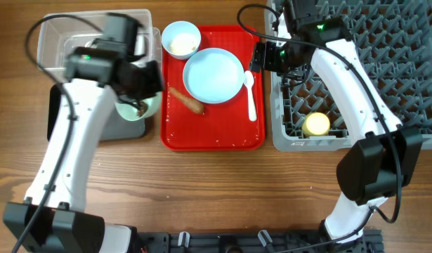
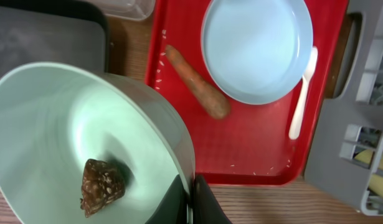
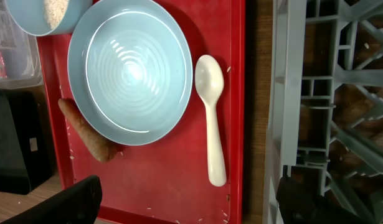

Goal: Sort waste into correct bins and load items into the dishwasher rack
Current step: 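Tip the mint bowl over the black tray to dump the scraps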

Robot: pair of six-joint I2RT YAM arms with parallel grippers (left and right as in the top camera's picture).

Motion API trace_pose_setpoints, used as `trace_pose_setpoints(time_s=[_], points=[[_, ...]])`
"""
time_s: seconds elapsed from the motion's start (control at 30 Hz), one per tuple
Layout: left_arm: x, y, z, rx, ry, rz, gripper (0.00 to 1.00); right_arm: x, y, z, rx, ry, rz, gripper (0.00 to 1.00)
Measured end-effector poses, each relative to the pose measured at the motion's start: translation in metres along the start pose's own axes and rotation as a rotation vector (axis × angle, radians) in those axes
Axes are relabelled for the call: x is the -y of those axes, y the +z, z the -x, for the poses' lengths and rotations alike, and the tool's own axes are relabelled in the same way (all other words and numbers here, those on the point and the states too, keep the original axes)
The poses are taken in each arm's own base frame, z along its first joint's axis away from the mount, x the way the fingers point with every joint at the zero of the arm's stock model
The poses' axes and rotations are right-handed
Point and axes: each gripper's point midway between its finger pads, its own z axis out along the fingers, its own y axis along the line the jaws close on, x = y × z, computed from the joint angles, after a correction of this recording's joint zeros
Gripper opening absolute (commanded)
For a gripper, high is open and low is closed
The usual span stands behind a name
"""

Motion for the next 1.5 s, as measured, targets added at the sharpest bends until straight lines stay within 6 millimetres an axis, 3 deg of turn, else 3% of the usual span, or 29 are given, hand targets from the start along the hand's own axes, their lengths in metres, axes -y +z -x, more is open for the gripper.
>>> trace_pose_setpoints(time_s=[0.23, 0.57, 0.87, 1.13, 1.3, 1.5], points=[[-0.037, -0.013, 0.016, -0.010, -0.083, -0.130, 0.04, 0.000, 0.000, -0.001, -0.003, 0.001, -0.001, 0.92], [-0.056, -0.026, 0.032, 0.007, -0.103, -0.372, 0.04, 0.000, 0.000, -0.001, -0.004, 0.000, -0.002, 0.93], [-0.098, 0.003, 0.052, -0.031, -0.227, -0.633, 0.04, 0.001, 0.000, -0.001, -0.005, -0.013, -0.002, 0.93], [-0.120, 0.034, 0.061, -0.068, -0.352, -0.850, 0.04, 0.001, 0.000, -0.002, -0.006, -0.036, -0.002, 0.93], [-0.123, 0.051, 0.062, -0.111, -0.456, -0.981, 0.04, 0.001, 0.000, -0.002, -0.006, -0.037, -0.002, 0.93], [-0.116, 0.041, 0.059, -0.160, -0.550, -1.055, 0.04, 0.001, 0.000, -0.003, -0.010, -0.045, -0.003, 0.93]])
